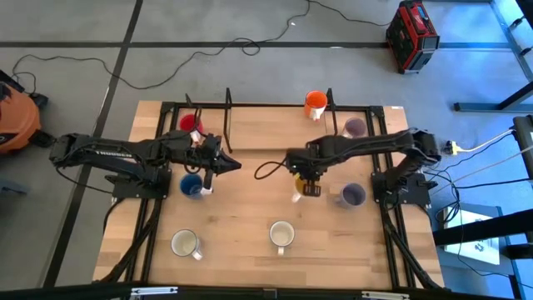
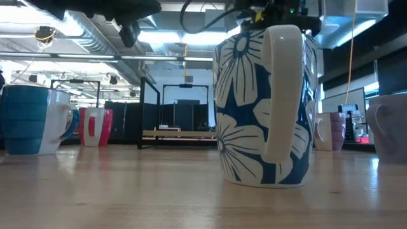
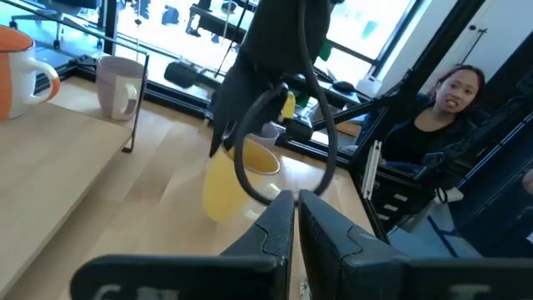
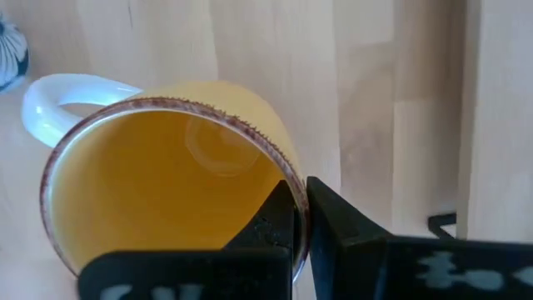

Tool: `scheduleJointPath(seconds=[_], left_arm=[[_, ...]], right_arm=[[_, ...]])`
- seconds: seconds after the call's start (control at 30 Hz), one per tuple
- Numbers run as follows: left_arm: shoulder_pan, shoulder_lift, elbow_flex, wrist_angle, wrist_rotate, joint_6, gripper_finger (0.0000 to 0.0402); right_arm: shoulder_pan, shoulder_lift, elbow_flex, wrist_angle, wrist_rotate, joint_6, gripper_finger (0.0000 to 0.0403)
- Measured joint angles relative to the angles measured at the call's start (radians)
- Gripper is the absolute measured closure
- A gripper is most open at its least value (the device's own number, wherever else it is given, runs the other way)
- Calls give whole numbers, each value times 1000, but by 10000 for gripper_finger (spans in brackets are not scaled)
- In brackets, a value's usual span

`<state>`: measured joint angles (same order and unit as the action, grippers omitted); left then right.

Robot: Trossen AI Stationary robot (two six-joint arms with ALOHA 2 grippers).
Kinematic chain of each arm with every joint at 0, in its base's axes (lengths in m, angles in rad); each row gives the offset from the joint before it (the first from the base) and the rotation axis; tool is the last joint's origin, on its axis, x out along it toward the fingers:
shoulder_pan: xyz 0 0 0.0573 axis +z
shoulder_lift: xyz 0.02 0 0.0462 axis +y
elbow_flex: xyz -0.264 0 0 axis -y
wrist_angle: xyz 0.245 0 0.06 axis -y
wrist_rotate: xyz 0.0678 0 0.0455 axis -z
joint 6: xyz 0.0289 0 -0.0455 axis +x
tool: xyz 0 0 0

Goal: Place coffee mugs
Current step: Put the yellow mug on the shelf

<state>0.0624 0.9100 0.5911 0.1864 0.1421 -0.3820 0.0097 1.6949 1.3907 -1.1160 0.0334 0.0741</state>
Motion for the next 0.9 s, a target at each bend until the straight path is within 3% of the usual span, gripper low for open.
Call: scheduleJointPath(seconds=[0.9], left_arm=[[0,0,0,-14,-2,53,386]], right_arm=[[-50,87,-6,109,-43,-140,402]])
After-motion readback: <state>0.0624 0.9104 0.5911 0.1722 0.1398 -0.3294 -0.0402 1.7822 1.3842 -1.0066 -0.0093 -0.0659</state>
